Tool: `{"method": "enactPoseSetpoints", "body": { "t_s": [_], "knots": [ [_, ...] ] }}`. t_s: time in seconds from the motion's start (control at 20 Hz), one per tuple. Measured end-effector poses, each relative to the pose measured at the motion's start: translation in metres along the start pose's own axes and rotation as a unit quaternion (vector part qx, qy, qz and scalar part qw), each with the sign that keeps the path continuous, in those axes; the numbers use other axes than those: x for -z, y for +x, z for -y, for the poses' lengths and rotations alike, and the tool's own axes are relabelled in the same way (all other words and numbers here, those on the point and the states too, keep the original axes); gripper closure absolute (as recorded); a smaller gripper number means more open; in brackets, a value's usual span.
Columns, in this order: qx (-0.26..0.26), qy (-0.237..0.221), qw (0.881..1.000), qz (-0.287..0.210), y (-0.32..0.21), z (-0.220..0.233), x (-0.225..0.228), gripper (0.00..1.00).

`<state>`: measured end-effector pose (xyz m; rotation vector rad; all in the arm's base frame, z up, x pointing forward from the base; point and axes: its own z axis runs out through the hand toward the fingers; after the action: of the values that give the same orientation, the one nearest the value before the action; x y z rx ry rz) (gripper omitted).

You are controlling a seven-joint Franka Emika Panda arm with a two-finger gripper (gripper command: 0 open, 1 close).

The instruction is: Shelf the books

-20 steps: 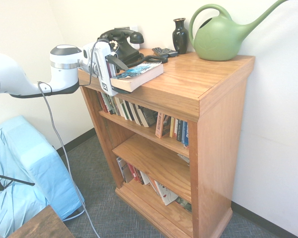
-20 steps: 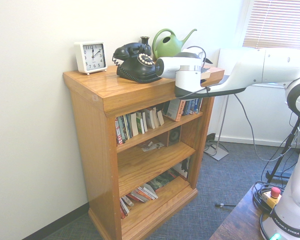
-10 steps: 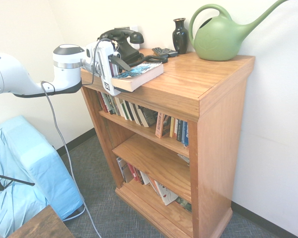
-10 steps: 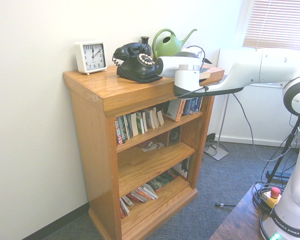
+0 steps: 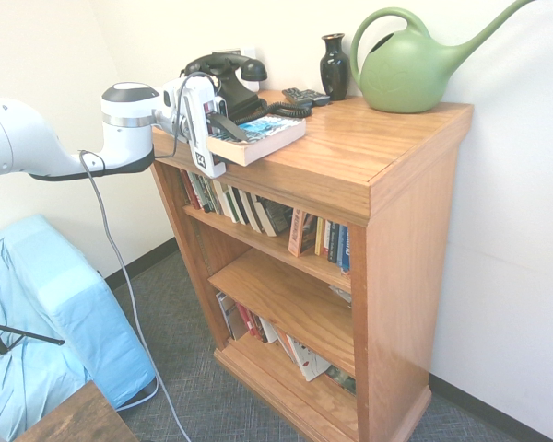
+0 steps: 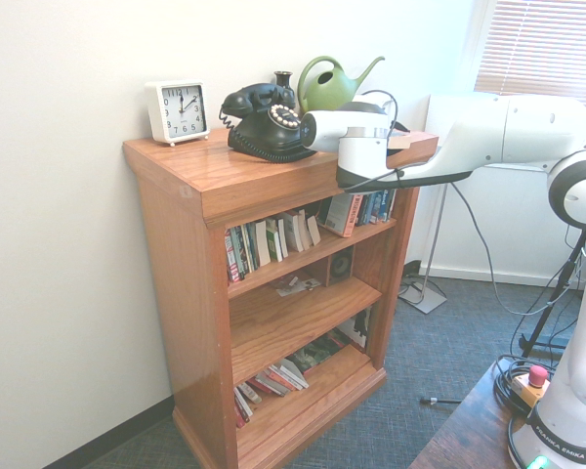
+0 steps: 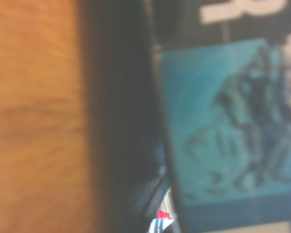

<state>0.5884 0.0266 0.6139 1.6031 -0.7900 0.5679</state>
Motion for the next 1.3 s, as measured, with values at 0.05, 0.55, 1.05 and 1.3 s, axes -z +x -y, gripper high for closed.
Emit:
{"method": "enactPoseSetpoints", "body": {
  "t_s": [0.05,0.55,1.05,1.3],
  "knots": [
    [0.001,0.0,1.0,0.0,0.0,0.0,0.0,1.0],
    [-0.003,0.016,1.0,0.006,0.005,-0.01,0.002,1.0],
    [-0.082,0.222,0.962,0.138,-0.017,-0.158,0.009,1.0],
    [-0.104,0.33,0.92,0.183,-0.079,-0.17,0.015,1.0]
  ]
}}
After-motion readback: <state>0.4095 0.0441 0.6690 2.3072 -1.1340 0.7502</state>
